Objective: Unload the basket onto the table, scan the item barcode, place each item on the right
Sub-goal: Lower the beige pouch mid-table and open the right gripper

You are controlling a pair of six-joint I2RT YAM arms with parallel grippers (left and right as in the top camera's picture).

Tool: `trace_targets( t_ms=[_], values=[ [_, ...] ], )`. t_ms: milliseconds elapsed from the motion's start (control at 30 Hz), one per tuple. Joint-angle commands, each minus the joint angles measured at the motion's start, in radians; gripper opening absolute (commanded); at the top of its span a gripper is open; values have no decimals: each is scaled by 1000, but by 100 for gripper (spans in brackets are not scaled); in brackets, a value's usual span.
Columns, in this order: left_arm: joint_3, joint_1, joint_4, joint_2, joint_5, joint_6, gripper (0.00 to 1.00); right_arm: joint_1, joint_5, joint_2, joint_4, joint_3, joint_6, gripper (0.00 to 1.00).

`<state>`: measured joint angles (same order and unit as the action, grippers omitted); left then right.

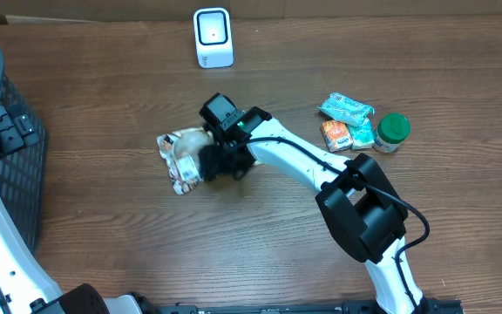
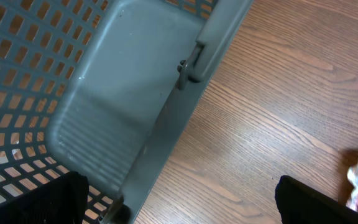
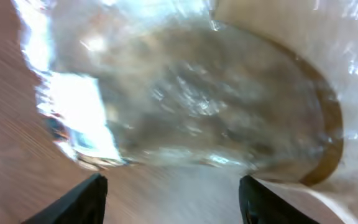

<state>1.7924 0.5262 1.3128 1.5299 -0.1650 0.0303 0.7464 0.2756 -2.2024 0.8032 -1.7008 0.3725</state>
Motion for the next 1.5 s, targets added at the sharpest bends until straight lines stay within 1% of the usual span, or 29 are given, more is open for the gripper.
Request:
trace_targets(
  t_ms=[0,67,167,267,333,367,500,567,700,800,900,967,1000,1100,1233,1367,1467],
  values=[
    [16,3,-1,0,1,15,99,-28,33,1,-76,-12,-14,66],
    [16,3,-1,0,1,15,99,-45,34,1,-61,-53,-31,66],
    [16,3,-1,0,1,15,99,-68,23,3,6,-138,-98,65],
    [16,3,-1,0,1,15,100,-94,-71,3,28,-196,-119,67],
    [16,3,-1,0,1,15,99,-120,-184,-6,-35,-196,-120,68],
    [16,3,-1,0,1,15,99,-125,-198,-19,-68,-193,-120,68],
    [16,3,-1,0,1,15,99,-128,-192,-80,-211,-170,-140,68],
    [16,3,-1,0,1,15,100,-122,-193,-113,-256,-170,-146,68],
    [16,3,-1,0,1,15,100,-115,-193,-144,-276,-170,-146,68],
    [16,3,-1,0,1,15,100,-114,-194,-146,-251,-170,-146,67],
    [16,3,-1,0,1,15,99,-114,-196,-146,-193,-171,-145,64],
    [16,3,-1,0,1,15,99,-114,-199,-146,-126,-171,-145,62],
    [16,3,-1,0,1,15,99,-114,-210,-146,-58,-171,-141,60],
    [16,3,-1,0,1,15,99,-114,-223,-145,84,-177,-105,59],
    [16,3,-1,0,1,15,100,-110,-195,-145,287,-187,0,60],
    [16,3,-1,0,1,15,100,-105,-10,-145,460,-208,-10,64],
    [16,3,-1,0,1,15,99,-105,34,-143,592,-284,-94,68]
  ],
)
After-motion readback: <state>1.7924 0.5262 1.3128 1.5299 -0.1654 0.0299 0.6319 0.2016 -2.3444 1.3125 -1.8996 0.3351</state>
